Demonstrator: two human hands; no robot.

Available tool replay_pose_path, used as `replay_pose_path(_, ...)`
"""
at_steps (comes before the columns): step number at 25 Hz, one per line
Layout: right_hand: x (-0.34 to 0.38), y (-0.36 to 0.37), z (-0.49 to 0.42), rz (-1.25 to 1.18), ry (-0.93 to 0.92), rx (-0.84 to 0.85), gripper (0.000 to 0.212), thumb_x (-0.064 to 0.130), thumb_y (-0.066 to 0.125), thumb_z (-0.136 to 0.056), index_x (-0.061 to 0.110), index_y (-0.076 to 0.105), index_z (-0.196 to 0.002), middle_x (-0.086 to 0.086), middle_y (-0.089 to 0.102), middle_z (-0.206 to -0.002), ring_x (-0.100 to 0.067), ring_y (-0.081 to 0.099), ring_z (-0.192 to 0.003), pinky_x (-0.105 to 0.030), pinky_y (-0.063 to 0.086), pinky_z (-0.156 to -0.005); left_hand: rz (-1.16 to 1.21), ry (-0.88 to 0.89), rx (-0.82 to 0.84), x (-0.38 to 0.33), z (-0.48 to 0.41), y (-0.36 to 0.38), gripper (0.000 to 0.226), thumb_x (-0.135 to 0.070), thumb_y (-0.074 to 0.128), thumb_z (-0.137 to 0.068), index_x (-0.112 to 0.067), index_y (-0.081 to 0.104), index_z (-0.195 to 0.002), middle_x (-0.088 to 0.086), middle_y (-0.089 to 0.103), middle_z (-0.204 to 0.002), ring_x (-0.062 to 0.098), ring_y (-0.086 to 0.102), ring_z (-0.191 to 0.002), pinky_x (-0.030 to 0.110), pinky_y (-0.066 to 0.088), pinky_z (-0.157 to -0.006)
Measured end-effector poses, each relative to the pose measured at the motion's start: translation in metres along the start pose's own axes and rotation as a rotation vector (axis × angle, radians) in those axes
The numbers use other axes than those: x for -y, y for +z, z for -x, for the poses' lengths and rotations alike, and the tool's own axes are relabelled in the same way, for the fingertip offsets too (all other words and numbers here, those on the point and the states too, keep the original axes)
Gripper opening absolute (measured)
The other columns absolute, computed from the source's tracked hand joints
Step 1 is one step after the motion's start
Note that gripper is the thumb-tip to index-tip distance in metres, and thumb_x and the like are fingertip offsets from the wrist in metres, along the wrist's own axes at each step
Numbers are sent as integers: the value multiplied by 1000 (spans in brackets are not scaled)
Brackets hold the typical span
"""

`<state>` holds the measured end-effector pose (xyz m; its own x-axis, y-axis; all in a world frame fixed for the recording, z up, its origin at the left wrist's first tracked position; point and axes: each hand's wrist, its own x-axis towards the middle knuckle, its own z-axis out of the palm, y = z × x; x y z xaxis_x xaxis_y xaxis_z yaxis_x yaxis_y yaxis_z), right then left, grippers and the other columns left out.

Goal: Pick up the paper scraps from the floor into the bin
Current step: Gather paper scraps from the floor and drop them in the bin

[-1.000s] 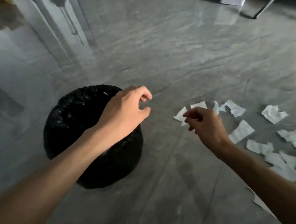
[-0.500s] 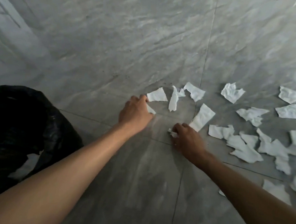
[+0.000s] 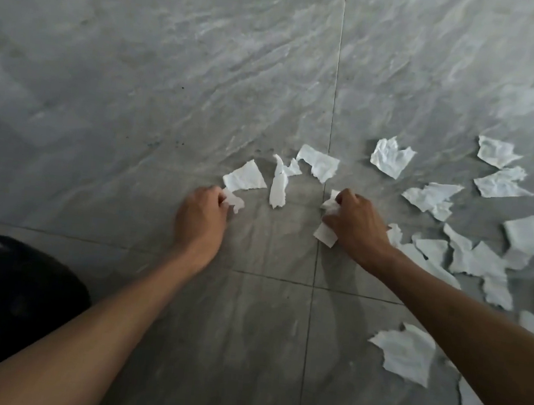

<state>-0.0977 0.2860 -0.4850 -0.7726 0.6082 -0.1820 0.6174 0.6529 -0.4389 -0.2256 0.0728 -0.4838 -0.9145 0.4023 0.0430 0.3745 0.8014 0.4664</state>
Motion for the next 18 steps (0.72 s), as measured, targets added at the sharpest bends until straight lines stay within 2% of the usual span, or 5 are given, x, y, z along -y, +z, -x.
replay_pose_path(6,1,8,1,103,-152,-26,15,11,61,-86,0,61,-97,-21,57,-106,-38,59,-85,-38,42,-66,-216,-127,81,-2,-11,-5,39,-35,69,-79,-16,53,-110,16,53,-120,38,49,-110,45,42,-91)
replay_pose_path(10,-1,10,8,101,-209,-77,9,10,60,-87,3,59,-92,-17,50,-109,-31,56,-75,-33,38,-61,-185,-132,142,1,-7,-1,25,-28,61,-87,-11,57,-105,16,62,-113,37,56,-104,41,45,-79)
replay_pose_path(14,1,5,11,19,-230,-109,8,10,56,-88,4,57,-92,-17,60,-97,-36,58,-82,-37,40,-63,-42,-139,-41,-7,-10,-6,11,-23,61,-87,-13,63,-85,13,68,-98,35,60,-89,35,39,-68)
replay_pose_path(16,4,3,14,-39,-239,-145,7,10,55,-88,4,56,-91,-16,62,-91,-33,56,-78,-34,37,-61,-4,-13,-132,-20,-22,-5,11,-23,66,-81,-13,66,-86,10,62,-112,33,55,-103,38,42,-82)
replay_pose_path(18,8,0,19,-90,-249,-157,6,11,55,-88,5,56,-90,-15,62,-89,-27,51,-71,-31,32,-61,-9,119,-27,-31,-39,1,11,-19,68,-78,-12,69,-86,11,54,-130,33,47,-120,38,38,-99)
